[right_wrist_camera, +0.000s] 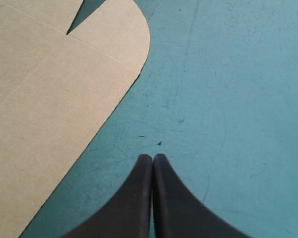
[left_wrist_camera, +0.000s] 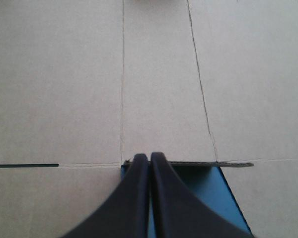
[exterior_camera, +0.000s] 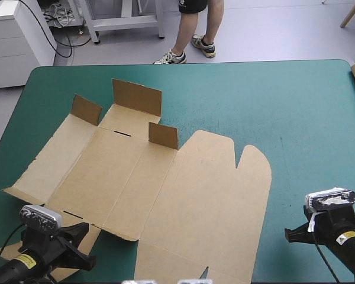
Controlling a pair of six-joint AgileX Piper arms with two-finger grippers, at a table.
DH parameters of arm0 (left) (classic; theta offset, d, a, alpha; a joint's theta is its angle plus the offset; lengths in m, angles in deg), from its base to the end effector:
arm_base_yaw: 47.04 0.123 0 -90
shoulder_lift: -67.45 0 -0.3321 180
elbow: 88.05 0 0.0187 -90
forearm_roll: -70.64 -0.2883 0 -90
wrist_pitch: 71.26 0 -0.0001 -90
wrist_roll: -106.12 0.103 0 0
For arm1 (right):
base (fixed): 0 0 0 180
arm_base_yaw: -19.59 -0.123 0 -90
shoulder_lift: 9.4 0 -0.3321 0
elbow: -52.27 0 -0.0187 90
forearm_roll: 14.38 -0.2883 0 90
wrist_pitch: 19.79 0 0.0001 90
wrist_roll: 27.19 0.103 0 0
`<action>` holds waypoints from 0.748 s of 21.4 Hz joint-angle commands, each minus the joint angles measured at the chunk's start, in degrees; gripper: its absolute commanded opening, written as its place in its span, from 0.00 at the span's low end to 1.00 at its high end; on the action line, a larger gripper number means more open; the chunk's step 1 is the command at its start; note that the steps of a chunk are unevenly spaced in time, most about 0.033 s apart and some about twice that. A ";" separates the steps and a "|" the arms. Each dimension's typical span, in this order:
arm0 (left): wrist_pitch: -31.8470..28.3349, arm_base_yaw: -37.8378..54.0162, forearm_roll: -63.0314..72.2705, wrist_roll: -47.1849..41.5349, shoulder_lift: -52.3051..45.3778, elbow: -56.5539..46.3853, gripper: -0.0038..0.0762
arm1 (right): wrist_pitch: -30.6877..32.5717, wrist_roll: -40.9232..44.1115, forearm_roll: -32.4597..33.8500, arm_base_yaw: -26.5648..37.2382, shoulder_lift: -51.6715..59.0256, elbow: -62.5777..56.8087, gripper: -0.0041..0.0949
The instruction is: Fold the box
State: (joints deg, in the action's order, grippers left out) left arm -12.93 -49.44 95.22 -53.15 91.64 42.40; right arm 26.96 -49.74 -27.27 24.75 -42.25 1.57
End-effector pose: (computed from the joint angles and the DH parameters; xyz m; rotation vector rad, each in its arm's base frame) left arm 0.0412 -0.0382 0.2963 0.3776 2.2014 -0.3626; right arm 0.0848 0.0092 0.2893 -0.2526 2.2363 0.0085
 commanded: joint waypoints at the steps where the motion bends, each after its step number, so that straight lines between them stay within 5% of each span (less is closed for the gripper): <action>1: -2.77 0.12 2.03 -0.37 0.64 1.37 0.04 | -4.31 -0.40 -0.54 -0.11 -0.49 1.53 0.02; 16: -2.77 0.12 2.03 -0.37 0.64 1.37 0.04 | -3.48 -0.68 0.26 -0.11 -13.02 10.13 0.02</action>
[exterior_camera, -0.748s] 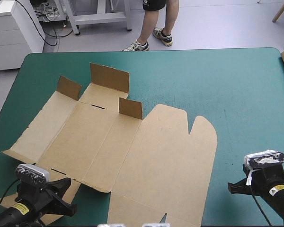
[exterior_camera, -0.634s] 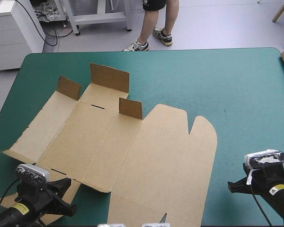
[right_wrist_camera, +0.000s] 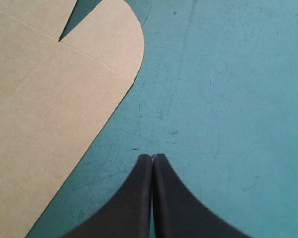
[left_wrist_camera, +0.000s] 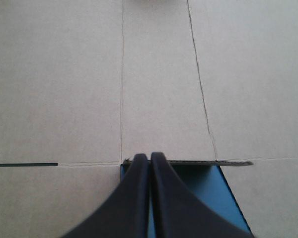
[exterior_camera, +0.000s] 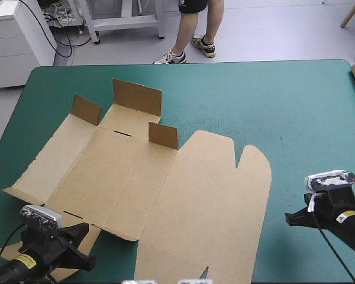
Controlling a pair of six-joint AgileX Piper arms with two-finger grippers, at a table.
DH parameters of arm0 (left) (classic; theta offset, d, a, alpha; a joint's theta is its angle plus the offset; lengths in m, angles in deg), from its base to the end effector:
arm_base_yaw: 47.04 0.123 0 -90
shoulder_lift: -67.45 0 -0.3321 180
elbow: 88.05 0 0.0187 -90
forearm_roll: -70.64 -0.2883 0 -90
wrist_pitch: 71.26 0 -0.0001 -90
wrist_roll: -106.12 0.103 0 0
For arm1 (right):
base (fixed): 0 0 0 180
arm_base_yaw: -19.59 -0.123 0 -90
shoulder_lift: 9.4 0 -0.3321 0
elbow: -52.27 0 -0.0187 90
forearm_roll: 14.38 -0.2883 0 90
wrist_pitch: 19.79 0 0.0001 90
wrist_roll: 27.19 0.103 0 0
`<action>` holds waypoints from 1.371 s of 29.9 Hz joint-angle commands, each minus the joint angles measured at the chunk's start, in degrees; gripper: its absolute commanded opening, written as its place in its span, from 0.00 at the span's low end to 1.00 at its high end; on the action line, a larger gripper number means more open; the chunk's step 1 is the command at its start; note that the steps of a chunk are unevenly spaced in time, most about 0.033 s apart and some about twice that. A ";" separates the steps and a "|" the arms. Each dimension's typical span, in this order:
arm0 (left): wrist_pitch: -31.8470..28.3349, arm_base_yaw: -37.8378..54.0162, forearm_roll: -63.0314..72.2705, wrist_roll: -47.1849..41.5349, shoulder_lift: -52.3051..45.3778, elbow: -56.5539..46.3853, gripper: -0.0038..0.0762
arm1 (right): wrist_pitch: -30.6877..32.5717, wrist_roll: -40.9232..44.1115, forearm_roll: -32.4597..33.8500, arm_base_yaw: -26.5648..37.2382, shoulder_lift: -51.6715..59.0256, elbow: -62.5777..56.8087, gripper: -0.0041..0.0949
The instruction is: Fold the box
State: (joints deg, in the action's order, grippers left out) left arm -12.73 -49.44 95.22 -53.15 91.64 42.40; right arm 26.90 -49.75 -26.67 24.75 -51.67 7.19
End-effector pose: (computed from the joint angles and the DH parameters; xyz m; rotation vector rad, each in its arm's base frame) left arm 0.0409 -0.0383 0.2961 0.3792 2.2044 -0.3636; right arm 0.1162 0.0055 0.3084 -0.2572 2.3022 0.0113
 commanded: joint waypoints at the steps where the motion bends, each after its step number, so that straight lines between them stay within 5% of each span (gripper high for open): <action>1: -2.97 0.12 2.03 -0.37 0.64 1.37 0.04 | -3.53 -0.67 -0.34 -0.11 -4.79 5.50 0.02; 21: -2.97 0.12 1.93 -0.58 0.64 1.37 0.04 | 5.17 -4.53 -6.12 -0.72 -35.69 36.50 0.02; 41: -2.97 0.12 1.93 -0.58 0.64 1.37 0.04 | 9.54 -3.48 -4.95 -22.66 -57.77 63.78 0.02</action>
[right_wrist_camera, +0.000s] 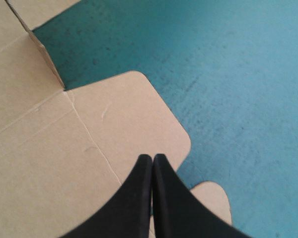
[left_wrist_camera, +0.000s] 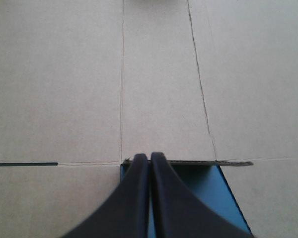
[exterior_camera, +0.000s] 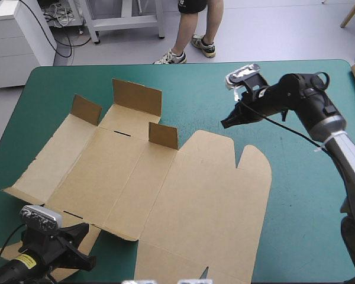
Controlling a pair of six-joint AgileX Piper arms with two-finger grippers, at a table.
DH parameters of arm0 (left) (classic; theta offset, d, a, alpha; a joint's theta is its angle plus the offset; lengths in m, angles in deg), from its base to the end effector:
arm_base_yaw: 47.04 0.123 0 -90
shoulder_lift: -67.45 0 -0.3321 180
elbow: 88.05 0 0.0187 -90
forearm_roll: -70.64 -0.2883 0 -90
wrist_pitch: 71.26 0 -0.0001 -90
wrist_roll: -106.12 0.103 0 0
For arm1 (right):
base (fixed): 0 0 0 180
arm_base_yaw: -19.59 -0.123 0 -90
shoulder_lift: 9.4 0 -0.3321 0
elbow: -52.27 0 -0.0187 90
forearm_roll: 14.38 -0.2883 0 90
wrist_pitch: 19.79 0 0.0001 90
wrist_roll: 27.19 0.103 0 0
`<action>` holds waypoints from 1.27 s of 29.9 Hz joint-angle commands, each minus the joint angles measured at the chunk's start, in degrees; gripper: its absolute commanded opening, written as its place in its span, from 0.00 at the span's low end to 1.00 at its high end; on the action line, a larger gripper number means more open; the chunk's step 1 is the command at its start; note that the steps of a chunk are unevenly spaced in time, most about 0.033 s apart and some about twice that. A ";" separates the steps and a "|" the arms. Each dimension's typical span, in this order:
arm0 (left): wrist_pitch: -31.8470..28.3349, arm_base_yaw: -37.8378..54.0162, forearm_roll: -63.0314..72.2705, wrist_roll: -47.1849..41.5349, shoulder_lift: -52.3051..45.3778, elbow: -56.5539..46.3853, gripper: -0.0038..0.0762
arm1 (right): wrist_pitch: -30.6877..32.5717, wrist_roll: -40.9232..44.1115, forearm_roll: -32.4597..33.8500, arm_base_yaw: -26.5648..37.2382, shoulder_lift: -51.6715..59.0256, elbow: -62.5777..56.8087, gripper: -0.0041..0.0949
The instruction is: Fold the box
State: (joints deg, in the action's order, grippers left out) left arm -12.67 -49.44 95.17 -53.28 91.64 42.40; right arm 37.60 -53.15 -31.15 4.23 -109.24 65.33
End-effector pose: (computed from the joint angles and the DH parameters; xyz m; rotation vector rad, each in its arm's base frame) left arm 0.0409 -0.0383 0.2959 0.3773 2.2062 -0.3641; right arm 0.3825 0.1310 0.4052 -0.7835 2.3539 0.2958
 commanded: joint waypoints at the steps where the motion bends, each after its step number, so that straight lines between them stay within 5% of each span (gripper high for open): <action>1: -3.03 0.12 1.98 -0.45 0.64 1.37 0.04 | -1.02 -0.08 -0.02 -3.21 -1.32 7.34 0.02; 10: -3.03 0.12 1.98 -0.45 0.64 1.37 0.04 | 2.97 -0.80 1.71 -9.00 -9.29 18.05 0.02; 24: -3.03 0.12 1.87 -0.45 0.64 1.37 0.04 | 2.94 -6.69 1.43 -12.16 -11.83 18.40 0.04; 27: -3.03 0.12 1.87 -0.45 0.64 1.37 0.04 | 3.35 -6.51 1.54 -12.16 -11.72 18.40 0.16; 34: -3.03 0.12 1.79 -0.45 0.64 1.37 0.04 | 5.78 -3.99 1.44 -12.16 -11.72 18.40 0.70; 38: -3.03 0.12 1.79 -0.45 0.64 1.37 0.04 | 7.21 -3.99 0.98 -12.16 -11.94 18.40 0.80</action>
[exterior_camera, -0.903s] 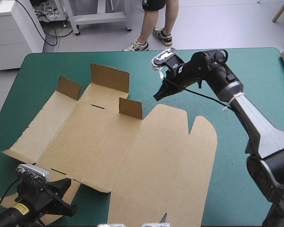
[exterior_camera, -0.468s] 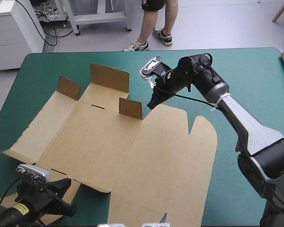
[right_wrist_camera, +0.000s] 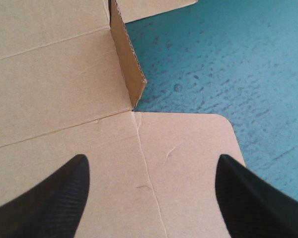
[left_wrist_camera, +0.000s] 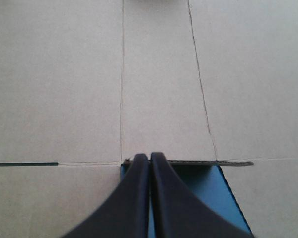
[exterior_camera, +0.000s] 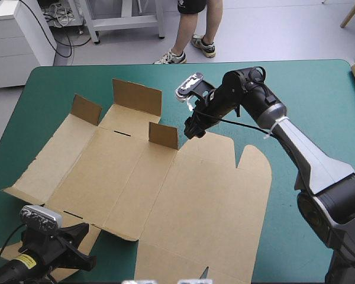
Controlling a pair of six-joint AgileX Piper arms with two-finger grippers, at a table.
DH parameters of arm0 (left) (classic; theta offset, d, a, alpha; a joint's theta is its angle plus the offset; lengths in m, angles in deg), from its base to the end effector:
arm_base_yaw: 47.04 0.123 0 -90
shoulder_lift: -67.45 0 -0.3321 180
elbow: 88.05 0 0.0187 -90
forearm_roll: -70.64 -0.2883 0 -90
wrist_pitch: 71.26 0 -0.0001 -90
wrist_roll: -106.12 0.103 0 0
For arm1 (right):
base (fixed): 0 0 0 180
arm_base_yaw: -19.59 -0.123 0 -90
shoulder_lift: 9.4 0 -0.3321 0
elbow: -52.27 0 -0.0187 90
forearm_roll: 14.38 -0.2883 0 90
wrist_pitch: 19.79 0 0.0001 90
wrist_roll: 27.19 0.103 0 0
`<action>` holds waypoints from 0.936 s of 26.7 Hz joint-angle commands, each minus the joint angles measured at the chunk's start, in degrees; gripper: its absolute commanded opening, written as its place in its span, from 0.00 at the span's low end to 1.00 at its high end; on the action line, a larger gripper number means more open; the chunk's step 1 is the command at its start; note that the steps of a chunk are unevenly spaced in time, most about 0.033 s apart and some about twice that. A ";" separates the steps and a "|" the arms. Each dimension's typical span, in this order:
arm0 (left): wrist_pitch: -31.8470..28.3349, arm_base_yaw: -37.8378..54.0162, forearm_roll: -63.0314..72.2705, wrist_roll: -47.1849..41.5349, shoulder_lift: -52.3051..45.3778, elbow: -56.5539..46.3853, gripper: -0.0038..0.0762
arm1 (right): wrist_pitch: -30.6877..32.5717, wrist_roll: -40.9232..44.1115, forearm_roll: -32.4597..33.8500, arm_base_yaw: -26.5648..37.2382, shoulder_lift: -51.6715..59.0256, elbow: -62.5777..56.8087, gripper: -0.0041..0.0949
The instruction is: Fold the box
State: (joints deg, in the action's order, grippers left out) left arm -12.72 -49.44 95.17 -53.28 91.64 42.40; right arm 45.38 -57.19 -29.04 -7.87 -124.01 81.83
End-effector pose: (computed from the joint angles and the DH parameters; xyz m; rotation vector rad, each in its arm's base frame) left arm 0.0409 -0.0382 0.2960 0.3769 2.2054 -0.3638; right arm 0.4103 0.2399 0.3820 -1.1972 2.3083 0.3254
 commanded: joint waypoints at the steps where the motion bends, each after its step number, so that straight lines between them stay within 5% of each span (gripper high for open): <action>1: -2.98 0.12 1.79 -0.45 0.64 1.37 0.04 | -0.45 0.06 -1.24 -0.06 2.83 1.91 0.80; 7: -2.98 0.12 1.79 -0.45 0.64 1.37 0.04 | -0.48 1.79 -1.45 -0.06 2.83 1.91 0.79; 18: -2.98 0.12 1.79 -0.45 0.64 1.37 0.04 | -10.13 -1.20 -2.72 -0.06 0.57 1.99 0.79; 25: -2.98 0.12 1.79 -0.45 0.64 1.37 0.04 | -11.20 -9.41 -7.19 -0.94 -4.74 5.30 0.79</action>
State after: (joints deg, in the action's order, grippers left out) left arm -12.72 -49.44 95.00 -53.28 91.64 42.40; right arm 37.11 -64.08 -33.83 -8.24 -130.82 83.62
